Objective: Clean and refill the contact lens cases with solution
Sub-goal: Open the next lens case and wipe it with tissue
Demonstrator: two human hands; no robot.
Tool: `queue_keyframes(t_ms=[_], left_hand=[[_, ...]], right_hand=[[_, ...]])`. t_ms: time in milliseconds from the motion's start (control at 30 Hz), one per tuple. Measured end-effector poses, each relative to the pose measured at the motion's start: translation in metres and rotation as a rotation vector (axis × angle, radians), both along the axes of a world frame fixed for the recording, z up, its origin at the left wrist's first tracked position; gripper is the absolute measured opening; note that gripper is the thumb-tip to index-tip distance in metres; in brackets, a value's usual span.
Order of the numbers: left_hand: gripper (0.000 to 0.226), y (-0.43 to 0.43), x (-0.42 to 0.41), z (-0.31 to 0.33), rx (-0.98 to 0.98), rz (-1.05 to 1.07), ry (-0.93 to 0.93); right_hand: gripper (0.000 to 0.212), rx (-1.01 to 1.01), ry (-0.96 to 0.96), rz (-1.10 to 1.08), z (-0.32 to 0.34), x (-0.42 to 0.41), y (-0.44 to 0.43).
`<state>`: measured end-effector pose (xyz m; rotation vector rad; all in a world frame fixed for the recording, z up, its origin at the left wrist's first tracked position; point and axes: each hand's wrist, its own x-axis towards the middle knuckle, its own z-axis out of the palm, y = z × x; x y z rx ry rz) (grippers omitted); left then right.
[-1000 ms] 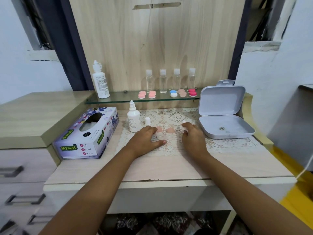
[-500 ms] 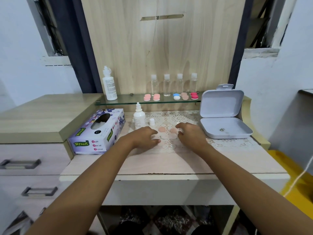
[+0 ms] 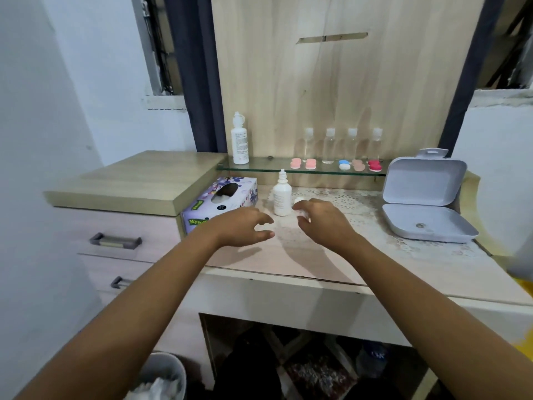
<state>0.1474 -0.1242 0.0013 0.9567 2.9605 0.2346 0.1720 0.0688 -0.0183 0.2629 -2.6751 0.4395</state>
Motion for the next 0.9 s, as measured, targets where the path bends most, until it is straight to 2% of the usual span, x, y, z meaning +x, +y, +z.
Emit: queue_keyframes(t_ms=[267, 400, 900], left_hand=[[0.036, -0.054, 0.022, -0.003, -0.048, 0.128, -0.051], [0.039, -0.079, 0.032, -0.004, -0.06, 0.177, -0.1], [0.04, -0.196, 0.065, -0.025, -0.005, 0.387, -0.101]], right_hand=[[0.032, 0.012, 0.01, 0.162, 0.004, 0.007, -0.054], [0.033, 0.022, -0.004, 0.233, 0.001, 0.006, -0.082], [0.033, 0.03, -0.038, 0.505, -0.017, 0.002, -0.205]])
